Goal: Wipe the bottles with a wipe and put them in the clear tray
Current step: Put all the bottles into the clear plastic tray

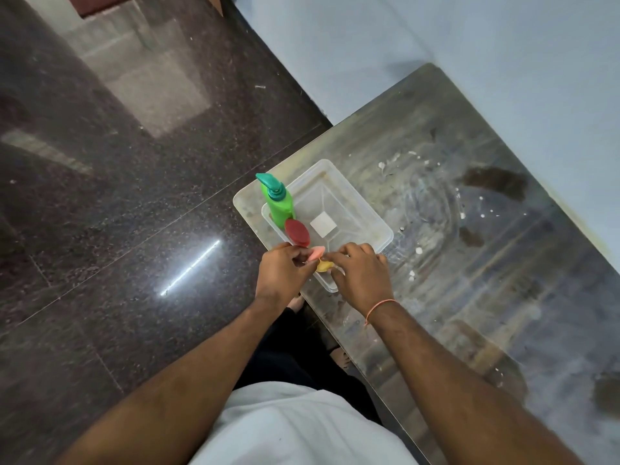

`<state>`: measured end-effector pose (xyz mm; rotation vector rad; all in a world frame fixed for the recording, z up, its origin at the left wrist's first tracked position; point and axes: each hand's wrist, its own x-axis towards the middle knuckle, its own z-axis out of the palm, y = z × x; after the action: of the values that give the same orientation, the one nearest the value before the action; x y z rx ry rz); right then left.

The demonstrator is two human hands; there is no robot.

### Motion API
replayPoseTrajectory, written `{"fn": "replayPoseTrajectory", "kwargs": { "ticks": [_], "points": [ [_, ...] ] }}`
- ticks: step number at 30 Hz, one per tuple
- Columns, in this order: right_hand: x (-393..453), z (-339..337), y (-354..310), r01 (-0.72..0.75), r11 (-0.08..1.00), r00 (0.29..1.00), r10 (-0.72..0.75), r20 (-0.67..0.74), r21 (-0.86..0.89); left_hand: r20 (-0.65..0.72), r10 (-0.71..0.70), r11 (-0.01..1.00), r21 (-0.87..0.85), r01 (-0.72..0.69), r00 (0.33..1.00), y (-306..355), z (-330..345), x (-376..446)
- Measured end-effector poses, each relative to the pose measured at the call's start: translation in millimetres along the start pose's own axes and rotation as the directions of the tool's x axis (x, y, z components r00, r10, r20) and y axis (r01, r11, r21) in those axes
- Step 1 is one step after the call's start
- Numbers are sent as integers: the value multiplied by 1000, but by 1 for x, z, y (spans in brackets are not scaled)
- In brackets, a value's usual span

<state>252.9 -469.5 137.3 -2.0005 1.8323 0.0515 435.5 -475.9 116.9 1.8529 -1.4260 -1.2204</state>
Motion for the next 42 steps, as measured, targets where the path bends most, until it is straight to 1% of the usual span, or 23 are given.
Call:
{"fn": "replayPoseTrajectory", "kwargs": {
  "ticks": [4,11,20,24,27,31,35,38,42],
  "points": [
    [0,-4,5,14,999,999,-15,35,35,6,-7,1000,6,7,1000,-2,2,-1],
    [-2,1,11,43,990,999,-44,5,133,2,-28,999,17,28,1000,-2,1,-3],
    [-3,0,13,49,991,998,-54,35,128,21,-32,997,71,31,999,-8,-9,-8],
    [-6,-2,15,50,993,998,-53,30,109,55,9,989,144,-17,998,-14,-13,-21],
    [-12,-3,19,42,994,999,-43,9,101,139,68,961,258,-103,988,-14,-10,-31],
    [-32,-7,28,21,996,1000,-20,-13,89,279,150,893,375,-251,949,-2,6,-40],
    [-63,-12,43,-48,994,998,52,-37,95,425,214,850,362,-382,880,15,29,-43],
    [-96,-15,59,-149,982,984,159,-81,115,522,292,796,332,-506,801,37,52,-44],
    [-141,-18,84,-265,955,949,283,-142,136,637,345,733,276,-622,690,66,85,-49]
  ]
}}
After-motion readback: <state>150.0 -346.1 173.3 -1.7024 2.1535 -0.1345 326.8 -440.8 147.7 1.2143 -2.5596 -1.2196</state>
